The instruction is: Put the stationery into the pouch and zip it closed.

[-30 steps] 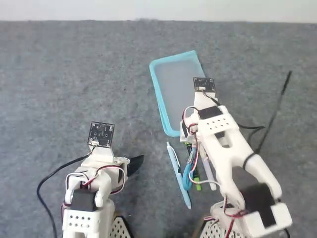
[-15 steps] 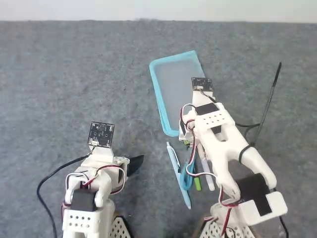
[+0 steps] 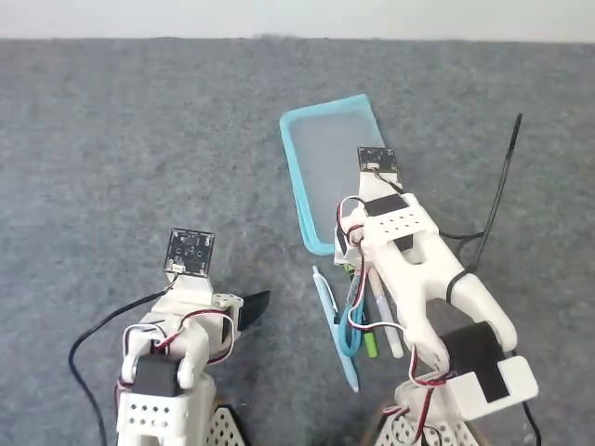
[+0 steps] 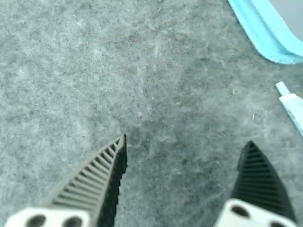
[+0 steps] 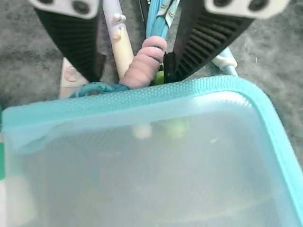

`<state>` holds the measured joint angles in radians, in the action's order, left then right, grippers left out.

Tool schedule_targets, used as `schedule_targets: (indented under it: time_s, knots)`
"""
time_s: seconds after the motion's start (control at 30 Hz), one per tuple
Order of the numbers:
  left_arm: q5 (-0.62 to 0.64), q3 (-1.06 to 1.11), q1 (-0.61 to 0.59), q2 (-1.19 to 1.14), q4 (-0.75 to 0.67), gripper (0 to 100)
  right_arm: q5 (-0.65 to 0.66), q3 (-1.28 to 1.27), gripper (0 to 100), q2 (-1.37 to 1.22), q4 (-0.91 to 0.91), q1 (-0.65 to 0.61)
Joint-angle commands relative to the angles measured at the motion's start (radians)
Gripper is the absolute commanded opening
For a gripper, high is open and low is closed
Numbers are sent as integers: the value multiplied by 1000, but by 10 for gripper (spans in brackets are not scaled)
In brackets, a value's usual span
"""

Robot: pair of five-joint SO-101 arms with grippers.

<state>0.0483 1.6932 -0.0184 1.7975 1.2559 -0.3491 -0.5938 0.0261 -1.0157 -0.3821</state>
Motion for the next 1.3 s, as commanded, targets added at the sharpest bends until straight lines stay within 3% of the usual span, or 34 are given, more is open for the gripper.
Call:
schedule_targets:
  time_s: [0.0,0.27,0.37,0.53,0.87,1.13,1.27]
  knots:
    - [5,-7,3,23,6,357,-12,31,196,5,-2,-36]
    - [5,-7,3,23,6,357,-3,31,60,5,5,-45]
    - [5,-7,2,23,6,357,117,32,2,12,7,-33]
    - [3,-7,3,23,6,357,262,37,6,68,-12,19]
    - [-3,-7,-5,23,-28,357,548,38,6,483,-185,-77]
    - [-3,-7,-43,23,-238,357,563,114,6,582,-295,-139]
    - [-2,-7,-52,23,-242,357,603,117,7,582,-329,-156]
